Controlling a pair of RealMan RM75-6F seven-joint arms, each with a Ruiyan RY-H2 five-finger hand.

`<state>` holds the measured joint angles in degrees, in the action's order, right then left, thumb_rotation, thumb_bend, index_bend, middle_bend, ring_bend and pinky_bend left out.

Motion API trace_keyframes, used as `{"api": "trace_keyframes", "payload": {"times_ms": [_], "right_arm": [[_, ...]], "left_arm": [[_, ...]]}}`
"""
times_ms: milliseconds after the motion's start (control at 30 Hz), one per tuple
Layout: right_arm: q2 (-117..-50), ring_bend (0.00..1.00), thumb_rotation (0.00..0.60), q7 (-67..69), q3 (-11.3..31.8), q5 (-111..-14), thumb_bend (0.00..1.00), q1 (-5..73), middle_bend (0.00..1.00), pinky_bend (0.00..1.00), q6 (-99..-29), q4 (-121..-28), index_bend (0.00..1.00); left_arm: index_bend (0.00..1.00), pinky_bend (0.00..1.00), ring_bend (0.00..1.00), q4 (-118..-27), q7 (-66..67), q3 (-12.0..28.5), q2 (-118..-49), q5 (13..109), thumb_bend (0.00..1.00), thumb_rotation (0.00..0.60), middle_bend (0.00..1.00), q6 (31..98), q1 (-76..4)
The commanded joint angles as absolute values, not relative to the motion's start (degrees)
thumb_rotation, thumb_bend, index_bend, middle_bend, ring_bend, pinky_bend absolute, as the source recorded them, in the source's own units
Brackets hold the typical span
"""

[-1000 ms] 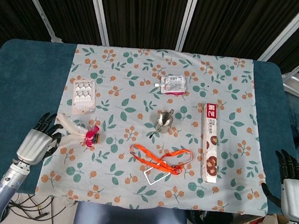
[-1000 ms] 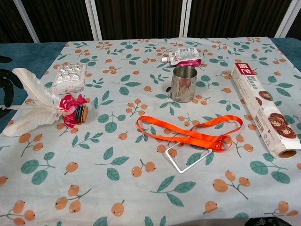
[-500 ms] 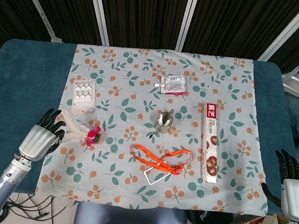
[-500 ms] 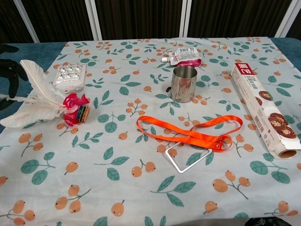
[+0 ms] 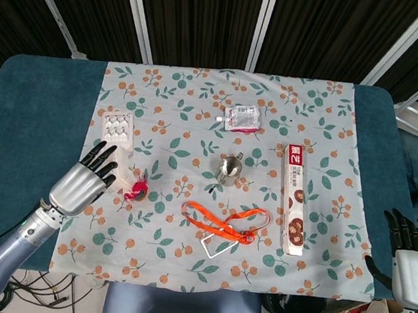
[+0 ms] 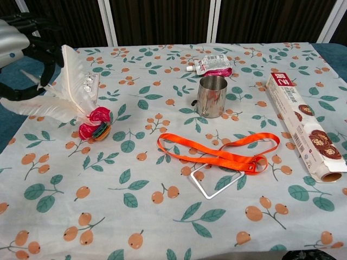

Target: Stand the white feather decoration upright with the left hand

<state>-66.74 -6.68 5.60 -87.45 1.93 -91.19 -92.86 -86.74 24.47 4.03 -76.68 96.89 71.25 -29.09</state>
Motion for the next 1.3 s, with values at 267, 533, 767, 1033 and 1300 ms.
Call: {"api": "trace_keyframes", "payload": {"times_ms": [267, 533, 767, 1033, 1300], "right_arm": [[-66.67, 0.1, 0.6, -6.67, 5.67, -87.24, 0.13, 1.97, 0.05, 0.16, -91.05, -92.91, 0.08], [-66.65, 0.1, 0.6, -6.58, 5.77, -86.99, 0.13, 2.0, 0.05, 0.16, -90.94, -92.92, 0.08], [-66.84, 0.1, 0.6, -7.04, 5.73, -87.13, 0.13, 2.07, 0.05, 0.16, -90.95, -93.0, 0.08], [-66.83, 0.1, 0.6, -7.16, 5.82, -86.81, 0.13, 2.05, 0.05, 0.16, -90.85, -93.0, 0.08], [-66.76, 0.1, 0.6, -7.16, 5.93, -86.83, 0.13, 1.99, 0.05, 0.16, -91.13, -92.97, 0.08]], "left_arm": [[0.61, 0.05, 0.0, -91.89, 32.3, 5.46, -76.67, 93.73, 0.46, 0.6, 0.32, 64.11, -33.21], [0.24, 0.06, 0.0, -95.05, 33.13, 5.01, -76.34, 92.19, 0.29, 0.6, 0.26, 63.91, -33.1], [0.01, 0.06, 0.0, -99.14, 32.2, 4.91, -74.68, 92.13, 0.22, 0.6, 0.15, 65.44, -32.44], [0.01, 0.06, 0.0, -103.78, 33.31, 6.01, -70.69, 94.72, 0.22, 0.6, 0.14, 70.82, -30.88], [0.07, 0.06, 0.0, -110.72, 27.58, 6.78, -60.46, 96.27, 0.23, 0.6, 0.13, 79.12, -26.22]]}}
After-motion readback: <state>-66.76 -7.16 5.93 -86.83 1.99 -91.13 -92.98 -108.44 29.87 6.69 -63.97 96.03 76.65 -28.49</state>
